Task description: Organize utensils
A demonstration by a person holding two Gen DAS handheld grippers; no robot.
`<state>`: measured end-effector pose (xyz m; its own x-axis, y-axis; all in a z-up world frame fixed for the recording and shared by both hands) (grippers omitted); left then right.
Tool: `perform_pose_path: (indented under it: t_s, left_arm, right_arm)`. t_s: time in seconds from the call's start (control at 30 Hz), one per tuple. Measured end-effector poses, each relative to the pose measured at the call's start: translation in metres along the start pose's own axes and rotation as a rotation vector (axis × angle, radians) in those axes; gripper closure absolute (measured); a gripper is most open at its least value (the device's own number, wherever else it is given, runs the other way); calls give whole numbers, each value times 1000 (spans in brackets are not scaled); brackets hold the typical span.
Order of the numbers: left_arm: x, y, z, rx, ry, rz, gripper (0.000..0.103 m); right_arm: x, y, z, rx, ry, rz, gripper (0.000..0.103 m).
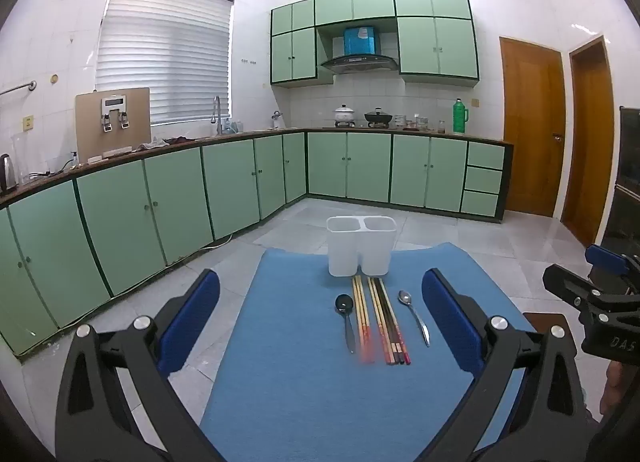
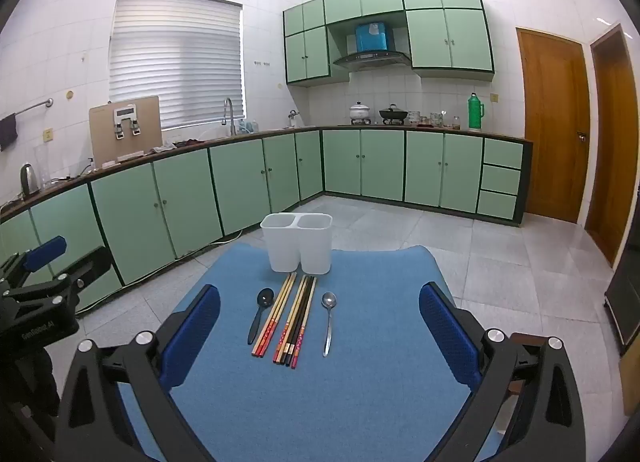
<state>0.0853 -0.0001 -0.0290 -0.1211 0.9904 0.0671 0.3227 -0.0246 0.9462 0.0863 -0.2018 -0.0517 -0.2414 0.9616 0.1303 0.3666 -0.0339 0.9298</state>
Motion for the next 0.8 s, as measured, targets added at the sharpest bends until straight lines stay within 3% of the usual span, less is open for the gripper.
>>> perform_pose_path:
  t_s: [0.8]
  left_arm:
    - [5, -1, -4, 0, 9, 4, 5]
  right_arm:
    - [0, -1, 1, 6, 0, 2, 6]
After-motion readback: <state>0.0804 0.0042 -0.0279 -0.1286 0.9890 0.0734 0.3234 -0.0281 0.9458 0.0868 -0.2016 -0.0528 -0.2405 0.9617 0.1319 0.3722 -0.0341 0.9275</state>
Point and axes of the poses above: each gripper's, at about its wrist camera, not at the fingertips, and z roughly the way its jaws point, x to its left, y to its top, the point moved 9 cm from there along z, roughly the way its jaws point, and after that the axes turned 8 degrees about y, right-handed, at the moved point
